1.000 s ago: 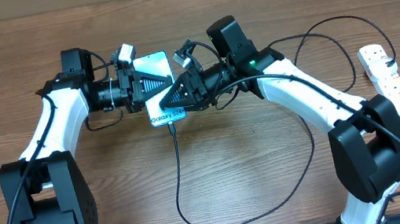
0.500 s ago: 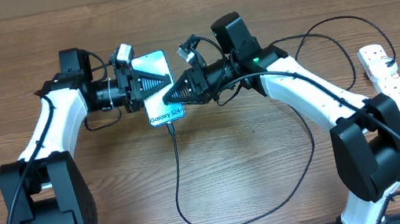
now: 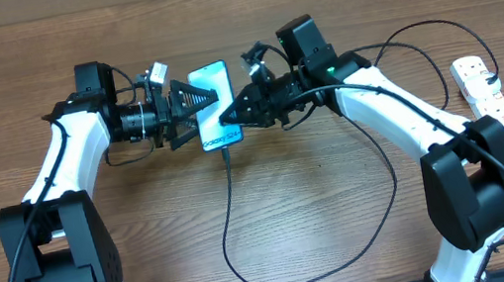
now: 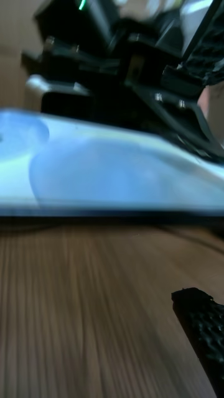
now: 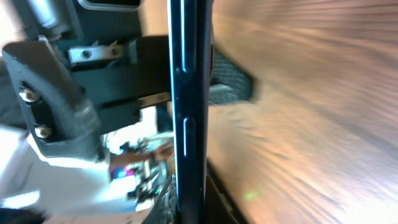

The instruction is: Plug charger to phone and switch on socket

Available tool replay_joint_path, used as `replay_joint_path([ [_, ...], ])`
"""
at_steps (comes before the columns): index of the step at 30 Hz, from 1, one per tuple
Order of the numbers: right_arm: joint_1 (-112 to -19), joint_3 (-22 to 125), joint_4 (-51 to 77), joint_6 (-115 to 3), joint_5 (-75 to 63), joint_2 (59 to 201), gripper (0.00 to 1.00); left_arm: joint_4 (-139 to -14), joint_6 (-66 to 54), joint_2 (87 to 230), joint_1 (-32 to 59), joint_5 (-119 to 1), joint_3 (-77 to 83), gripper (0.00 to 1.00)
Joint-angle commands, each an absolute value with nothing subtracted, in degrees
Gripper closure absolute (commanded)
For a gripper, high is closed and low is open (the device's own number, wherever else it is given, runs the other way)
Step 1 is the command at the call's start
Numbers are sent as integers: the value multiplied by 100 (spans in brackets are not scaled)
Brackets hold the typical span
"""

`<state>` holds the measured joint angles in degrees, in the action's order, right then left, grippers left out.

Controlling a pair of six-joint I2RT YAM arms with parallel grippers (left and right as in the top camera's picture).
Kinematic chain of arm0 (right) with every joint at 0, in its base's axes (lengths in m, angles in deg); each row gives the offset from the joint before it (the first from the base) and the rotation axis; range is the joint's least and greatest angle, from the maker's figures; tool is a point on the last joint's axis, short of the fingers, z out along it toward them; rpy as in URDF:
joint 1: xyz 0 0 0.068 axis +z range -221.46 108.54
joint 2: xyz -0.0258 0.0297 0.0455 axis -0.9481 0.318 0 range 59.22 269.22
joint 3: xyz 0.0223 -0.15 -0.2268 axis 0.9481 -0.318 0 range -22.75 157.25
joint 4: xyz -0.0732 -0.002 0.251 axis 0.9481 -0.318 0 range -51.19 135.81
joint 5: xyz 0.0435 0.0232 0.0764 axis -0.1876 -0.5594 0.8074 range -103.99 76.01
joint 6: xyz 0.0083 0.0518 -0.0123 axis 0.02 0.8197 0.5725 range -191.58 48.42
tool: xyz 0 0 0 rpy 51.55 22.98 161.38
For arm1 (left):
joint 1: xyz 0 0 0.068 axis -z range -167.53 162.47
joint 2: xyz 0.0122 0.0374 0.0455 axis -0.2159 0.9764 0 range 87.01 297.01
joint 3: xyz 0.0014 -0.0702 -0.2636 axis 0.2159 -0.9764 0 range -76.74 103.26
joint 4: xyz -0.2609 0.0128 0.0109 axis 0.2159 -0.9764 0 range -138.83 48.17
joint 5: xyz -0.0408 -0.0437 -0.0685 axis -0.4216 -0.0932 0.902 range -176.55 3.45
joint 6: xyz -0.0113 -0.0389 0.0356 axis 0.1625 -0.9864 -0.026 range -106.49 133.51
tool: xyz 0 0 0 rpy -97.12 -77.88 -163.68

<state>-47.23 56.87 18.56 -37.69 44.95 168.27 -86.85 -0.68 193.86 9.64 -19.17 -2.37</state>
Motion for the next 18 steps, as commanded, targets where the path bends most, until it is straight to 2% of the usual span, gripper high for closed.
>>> replay_joint_path([
  [1, -4848, 5792, 1397, -4250, 3459, 16659, 96, -8857, -197, 19263, 822, -3795, -235, 0],
  [7, -4832, 5757, 464, -4517, 1479, 16659, 96, -9185, -195, 19263, 752, -5423, -235, 0],
  [14, -4690, 5191, 641, -4530, 834, 16665, 96, -9246, -195, 19263, 761, -6728, -235, 0],
  [18, -4577, 4633, 1188, -4504, 838, 16665, 96, -9235, -193, 19263, 761, -6942, -235, 0],
])
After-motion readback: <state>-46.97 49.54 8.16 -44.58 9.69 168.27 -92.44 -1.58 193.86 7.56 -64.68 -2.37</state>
